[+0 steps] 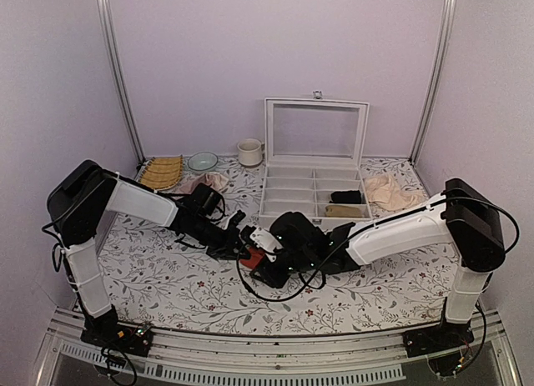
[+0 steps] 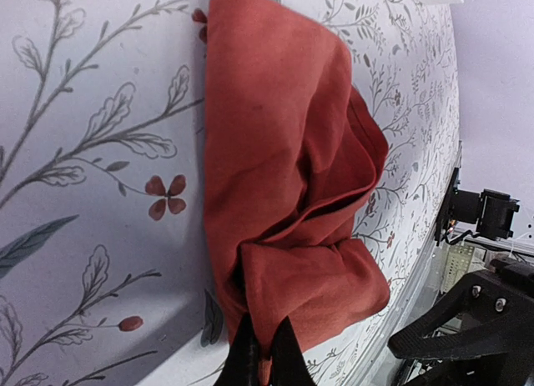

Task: Roll the underwear
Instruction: Roll the underwear at the center of the board.

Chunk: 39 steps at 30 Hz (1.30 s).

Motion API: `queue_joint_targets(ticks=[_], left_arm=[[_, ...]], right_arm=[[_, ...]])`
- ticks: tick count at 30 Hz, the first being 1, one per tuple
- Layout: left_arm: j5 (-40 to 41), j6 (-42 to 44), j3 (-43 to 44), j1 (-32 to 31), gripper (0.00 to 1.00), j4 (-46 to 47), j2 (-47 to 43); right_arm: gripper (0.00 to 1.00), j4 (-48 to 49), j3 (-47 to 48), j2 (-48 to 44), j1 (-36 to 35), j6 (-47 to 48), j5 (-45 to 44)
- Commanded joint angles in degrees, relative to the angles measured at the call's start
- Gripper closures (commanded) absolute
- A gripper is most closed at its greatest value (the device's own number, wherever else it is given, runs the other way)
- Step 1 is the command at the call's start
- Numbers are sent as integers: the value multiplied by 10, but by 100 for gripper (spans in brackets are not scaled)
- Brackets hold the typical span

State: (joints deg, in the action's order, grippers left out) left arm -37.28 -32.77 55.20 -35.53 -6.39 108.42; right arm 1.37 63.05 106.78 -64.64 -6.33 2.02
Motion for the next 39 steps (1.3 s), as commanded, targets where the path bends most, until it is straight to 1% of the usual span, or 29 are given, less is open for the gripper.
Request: queue_joint_targets(ticks=[1, 9, 26, 39], left_arm=[[20, 5, -4, -8, 100, -28, 16], [21, 5, -7, -9, 100, -28, 14], [20, 5, -8, -9, 100, -28, 13], [21, 5, -9, -8, 100, -32, 10]], right_arm=[[56, 7, -2, -23, -6, 24, -41], [55, 10, 1, 0, -6, 41, -76], [53, 11, 19, 76, -5, 33, -61], [53, 9, 21, 86, 0, 29, -92]])
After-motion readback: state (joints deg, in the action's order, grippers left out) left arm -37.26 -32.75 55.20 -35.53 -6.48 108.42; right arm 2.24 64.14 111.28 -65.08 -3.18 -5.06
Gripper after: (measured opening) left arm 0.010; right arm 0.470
